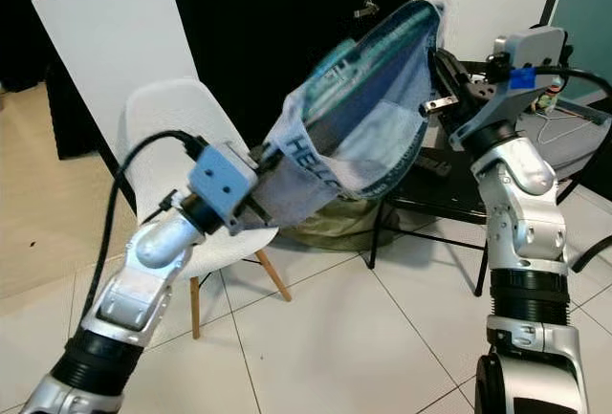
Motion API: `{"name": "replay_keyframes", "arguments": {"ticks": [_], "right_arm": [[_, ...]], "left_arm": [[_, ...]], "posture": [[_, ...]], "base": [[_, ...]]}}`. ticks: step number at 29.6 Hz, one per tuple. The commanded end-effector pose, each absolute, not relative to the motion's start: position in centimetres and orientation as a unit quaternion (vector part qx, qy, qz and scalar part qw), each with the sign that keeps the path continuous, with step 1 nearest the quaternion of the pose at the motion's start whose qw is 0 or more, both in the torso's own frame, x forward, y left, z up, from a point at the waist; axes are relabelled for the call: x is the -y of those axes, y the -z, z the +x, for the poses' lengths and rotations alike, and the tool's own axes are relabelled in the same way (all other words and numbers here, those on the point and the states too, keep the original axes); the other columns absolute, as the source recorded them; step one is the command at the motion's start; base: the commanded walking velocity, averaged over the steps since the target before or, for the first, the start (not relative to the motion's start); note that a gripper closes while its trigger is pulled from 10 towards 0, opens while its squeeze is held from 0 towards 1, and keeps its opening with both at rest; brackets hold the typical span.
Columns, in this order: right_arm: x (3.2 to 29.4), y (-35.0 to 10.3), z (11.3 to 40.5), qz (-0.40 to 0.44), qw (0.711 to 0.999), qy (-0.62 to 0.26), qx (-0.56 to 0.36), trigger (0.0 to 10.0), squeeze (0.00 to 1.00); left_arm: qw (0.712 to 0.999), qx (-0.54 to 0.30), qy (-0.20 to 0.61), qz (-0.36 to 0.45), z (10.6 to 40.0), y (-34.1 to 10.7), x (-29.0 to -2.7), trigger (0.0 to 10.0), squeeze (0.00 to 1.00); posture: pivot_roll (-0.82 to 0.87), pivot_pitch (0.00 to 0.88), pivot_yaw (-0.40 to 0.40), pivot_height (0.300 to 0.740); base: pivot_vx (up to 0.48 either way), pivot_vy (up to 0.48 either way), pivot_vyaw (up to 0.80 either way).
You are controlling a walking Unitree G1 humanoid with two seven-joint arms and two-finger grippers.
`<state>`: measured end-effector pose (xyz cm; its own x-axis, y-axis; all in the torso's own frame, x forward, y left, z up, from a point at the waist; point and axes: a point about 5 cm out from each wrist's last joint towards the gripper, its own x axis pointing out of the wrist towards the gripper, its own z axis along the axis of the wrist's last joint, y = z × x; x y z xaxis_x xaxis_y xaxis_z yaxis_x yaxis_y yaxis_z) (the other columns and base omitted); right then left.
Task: Hang hanger
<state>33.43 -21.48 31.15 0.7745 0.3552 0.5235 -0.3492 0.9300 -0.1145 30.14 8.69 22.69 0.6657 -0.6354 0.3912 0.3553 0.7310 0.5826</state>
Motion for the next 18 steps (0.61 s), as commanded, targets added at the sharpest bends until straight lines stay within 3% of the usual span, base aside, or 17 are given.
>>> {"name": "replay_keyframes", "arguments": {"ticks": [1,6,14,18], "right_arm": [[20.8,-31.9,32.9,-0.003,0.931,-0.212,0.296,0.0,0.00],[19.6,-32.0,31.5,-0.039,0.912,-0.281,0.295,0.0,0.00],[19.0,-31.1,30.4,-0.068,0.904,-0.322,0.273,0.0,0.00],[18.8,-28.7,29.0,-0.110,0.902,-0.355,0.218,0.0,0.00]], "left_arm": [[0.881,0.282,0.280,0.255,30.3,-22.1,-9.1,10.0,0.00],[0.885,0.279,0.279,0.247,30.3,-22.2,-9.2,10.0,0.00],[0.886,0.277,0.276,0.249,30.4,-22.2,-9.5,10.0,0.00],[0.885,0.264,0.282,0.262,30.6,-22.1,-10.6,10.0,0.00]], "posture": [[-0.04,0.000,0.032,0.740],[-0.05,0.000,0.033,0.740],[-0.04,0.000,0.031,0.740],[-0.05,0.000,0.039,0.740]], "base": [[0.000,0.000,0.00],[0.000,0.000,0.00],[0.000,0.000,0.00],[0.000,0.000,0.00]]}}
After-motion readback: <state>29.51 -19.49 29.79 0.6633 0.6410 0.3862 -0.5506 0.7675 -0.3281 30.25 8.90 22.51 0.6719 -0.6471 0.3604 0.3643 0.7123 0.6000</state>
